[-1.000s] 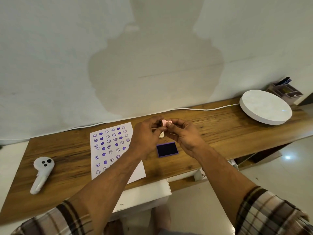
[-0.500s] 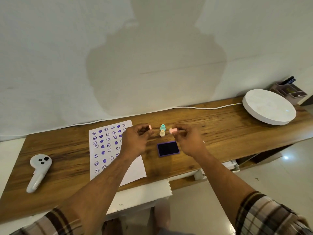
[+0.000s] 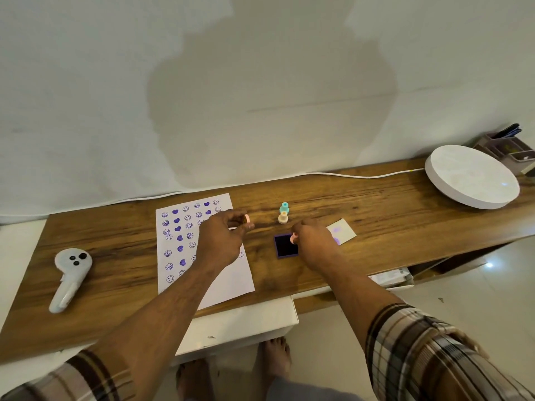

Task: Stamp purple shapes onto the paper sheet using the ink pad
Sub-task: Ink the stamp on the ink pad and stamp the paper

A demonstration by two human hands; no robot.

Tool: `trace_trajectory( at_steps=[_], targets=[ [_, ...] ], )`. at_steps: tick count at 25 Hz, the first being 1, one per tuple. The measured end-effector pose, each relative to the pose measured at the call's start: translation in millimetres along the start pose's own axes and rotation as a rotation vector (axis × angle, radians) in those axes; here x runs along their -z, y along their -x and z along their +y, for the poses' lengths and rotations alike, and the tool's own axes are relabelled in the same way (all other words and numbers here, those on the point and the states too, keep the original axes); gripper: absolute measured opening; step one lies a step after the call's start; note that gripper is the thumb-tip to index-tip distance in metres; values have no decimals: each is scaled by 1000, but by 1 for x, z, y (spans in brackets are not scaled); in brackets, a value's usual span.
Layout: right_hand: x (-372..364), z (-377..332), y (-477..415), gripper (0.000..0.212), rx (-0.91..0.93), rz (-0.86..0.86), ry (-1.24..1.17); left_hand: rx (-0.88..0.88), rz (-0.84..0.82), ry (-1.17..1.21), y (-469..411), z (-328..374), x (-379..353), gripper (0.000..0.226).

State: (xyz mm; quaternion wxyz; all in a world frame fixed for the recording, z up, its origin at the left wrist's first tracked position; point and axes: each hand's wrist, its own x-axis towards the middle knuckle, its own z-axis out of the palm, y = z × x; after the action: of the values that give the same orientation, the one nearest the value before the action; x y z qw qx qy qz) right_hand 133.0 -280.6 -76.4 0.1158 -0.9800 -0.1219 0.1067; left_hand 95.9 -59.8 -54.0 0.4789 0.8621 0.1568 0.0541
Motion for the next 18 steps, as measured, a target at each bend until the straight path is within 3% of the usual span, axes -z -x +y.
trace_trajectory(
  at_steps=[8,14,16,18],
  targets=[
    [-7,-3,-7,38,77,-19,178,4,-6,-10,-2,-9,-3,30],
    [-6,-2,-3,40,88,-17,156,1,-45,0,-2,-4,-9,30],
    [-2,-3,-2,37,52,-29,114,0,-47,11,3,-4,-7,31],
    [2,0,1,30,-122,-1,-128,30,-60,51,7,-7,-8,28]
  ],
)
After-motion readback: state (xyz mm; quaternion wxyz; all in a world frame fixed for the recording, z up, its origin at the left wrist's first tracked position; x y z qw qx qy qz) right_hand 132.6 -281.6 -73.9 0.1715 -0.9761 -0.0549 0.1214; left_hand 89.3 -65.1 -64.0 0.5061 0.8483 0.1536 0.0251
